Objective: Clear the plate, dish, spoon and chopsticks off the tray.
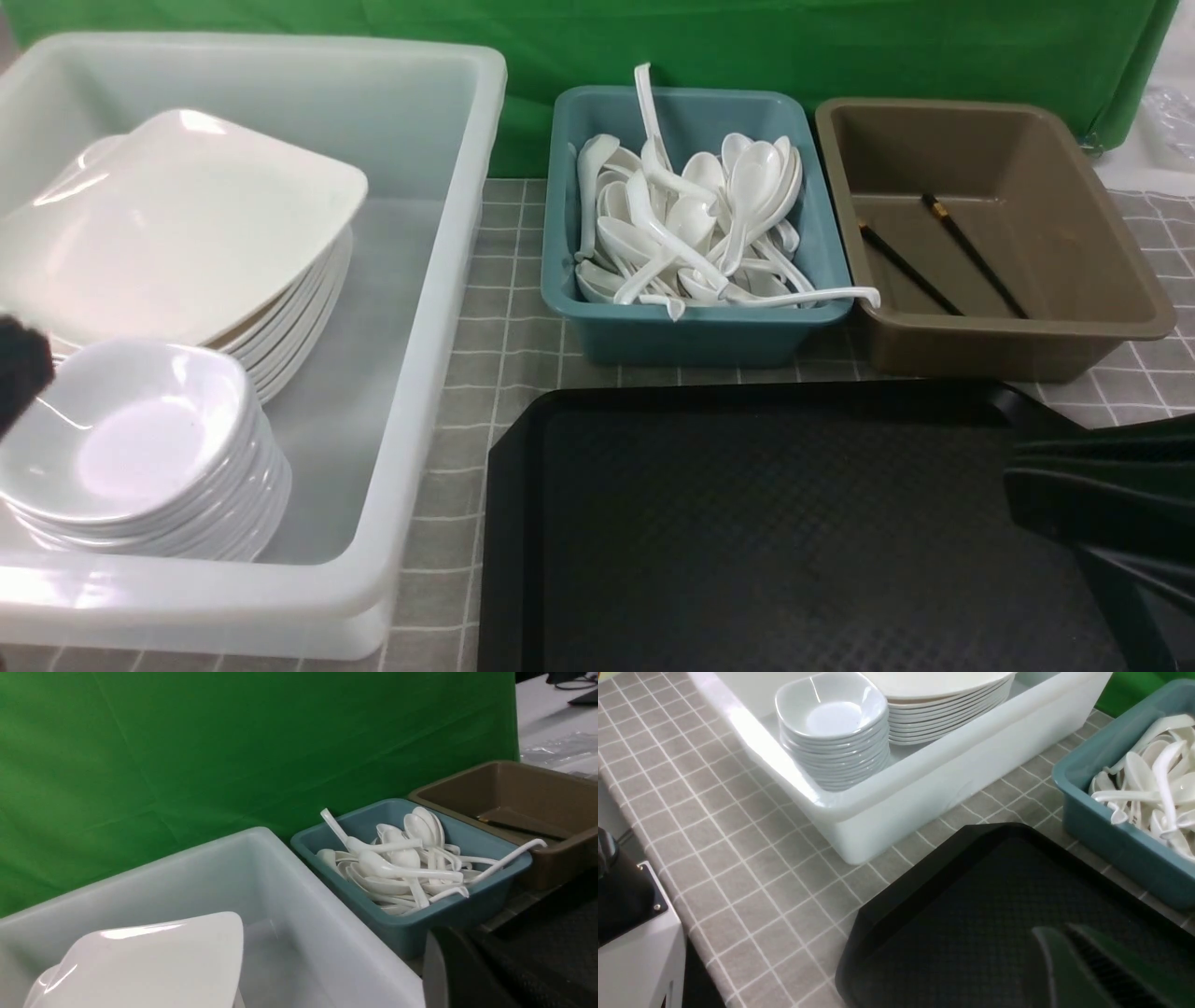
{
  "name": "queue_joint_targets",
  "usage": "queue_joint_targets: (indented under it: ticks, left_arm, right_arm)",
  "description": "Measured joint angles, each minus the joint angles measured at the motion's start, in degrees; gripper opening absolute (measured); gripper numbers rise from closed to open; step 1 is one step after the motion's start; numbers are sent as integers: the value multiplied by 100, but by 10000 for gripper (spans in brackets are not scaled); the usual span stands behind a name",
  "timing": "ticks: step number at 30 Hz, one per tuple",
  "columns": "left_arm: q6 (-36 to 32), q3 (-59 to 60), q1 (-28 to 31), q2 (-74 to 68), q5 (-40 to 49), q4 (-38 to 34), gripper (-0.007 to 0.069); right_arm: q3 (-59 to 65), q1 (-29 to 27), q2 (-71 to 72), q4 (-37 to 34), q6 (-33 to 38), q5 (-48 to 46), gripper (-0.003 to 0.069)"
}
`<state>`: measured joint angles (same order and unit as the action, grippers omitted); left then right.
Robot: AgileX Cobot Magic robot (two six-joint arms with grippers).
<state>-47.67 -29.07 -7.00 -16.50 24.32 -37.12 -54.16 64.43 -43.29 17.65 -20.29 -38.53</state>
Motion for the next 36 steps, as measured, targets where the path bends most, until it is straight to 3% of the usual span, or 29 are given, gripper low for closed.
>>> queue_joint_targets:
  ticks: [7, 15, 36]
  left_arm:
    - [-51, 685, 0, 784, -702, 57, 8]
    - [-51, 715, 0, 869, -815, 86, 8]
    - [-51, 715, 0, 869, -815, 173, 8]
  right_arm:
    - [0, 0, 0, 0, -73, 67, 69]
    - [0, 0, 0, 1, -288, 67, 27]
    - [0, -98, 17, 134, -265, 38, 102]
